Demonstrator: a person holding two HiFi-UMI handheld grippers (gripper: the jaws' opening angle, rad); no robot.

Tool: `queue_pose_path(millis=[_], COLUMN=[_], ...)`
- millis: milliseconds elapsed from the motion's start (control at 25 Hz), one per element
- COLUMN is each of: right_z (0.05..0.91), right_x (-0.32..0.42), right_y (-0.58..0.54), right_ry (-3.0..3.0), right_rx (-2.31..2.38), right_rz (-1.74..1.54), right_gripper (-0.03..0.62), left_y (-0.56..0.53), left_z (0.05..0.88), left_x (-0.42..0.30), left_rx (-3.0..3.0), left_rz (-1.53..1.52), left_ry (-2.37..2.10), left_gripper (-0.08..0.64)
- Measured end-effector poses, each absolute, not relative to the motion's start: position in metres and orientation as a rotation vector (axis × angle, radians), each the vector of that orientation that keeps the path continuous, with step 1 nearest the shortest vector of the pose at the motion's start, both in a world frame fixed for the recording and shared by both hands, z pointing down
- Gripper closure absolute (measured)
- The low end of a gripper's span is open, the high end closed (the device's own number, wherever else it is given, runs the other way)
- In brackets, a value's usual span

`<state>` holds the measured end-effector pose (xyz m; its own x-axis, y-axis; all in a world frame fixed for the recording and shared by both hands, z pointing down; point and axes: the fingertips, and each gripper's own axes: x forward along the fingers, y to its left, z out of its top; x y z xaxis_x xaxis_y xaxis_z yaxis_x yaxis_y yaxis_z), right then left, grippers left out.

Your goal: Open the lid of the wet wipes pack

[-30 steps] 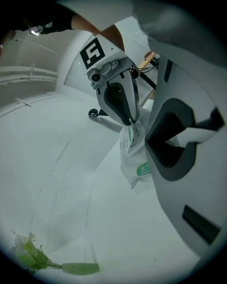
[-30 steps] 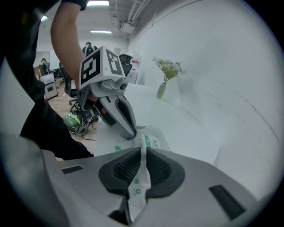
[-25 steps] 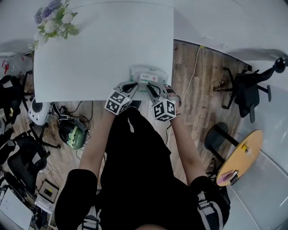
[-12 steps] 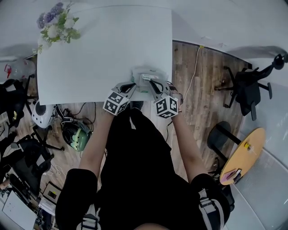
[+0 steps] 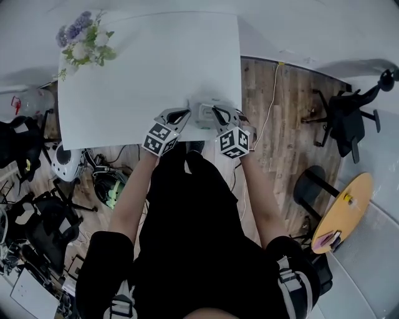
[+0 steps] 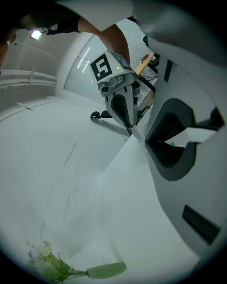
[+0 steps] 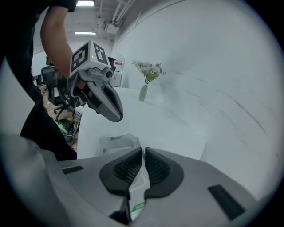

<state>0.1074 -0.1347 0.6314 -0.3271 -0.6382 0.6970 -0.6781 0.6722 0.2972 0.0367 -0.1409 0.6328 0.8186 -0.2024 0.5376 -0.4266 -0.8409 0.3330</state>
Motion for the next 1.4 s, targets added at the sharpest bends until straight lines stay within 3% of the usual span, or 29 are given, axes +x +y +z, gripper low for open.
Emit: queue_pose_path(millis=[1400], right_z=[0.651], right_x=[0.132], right_y=[-0.198], right_ry=[-1.928], right_rx=[1.37], right_rz=[0.344], right_gripper=[0.517], left_y=[-0.188], left_z=[0.622], left_x=[0.014], left_rx=[2.614], left_rz=[0.759], left_ry=[-0.263], left_gripper=[0.537])
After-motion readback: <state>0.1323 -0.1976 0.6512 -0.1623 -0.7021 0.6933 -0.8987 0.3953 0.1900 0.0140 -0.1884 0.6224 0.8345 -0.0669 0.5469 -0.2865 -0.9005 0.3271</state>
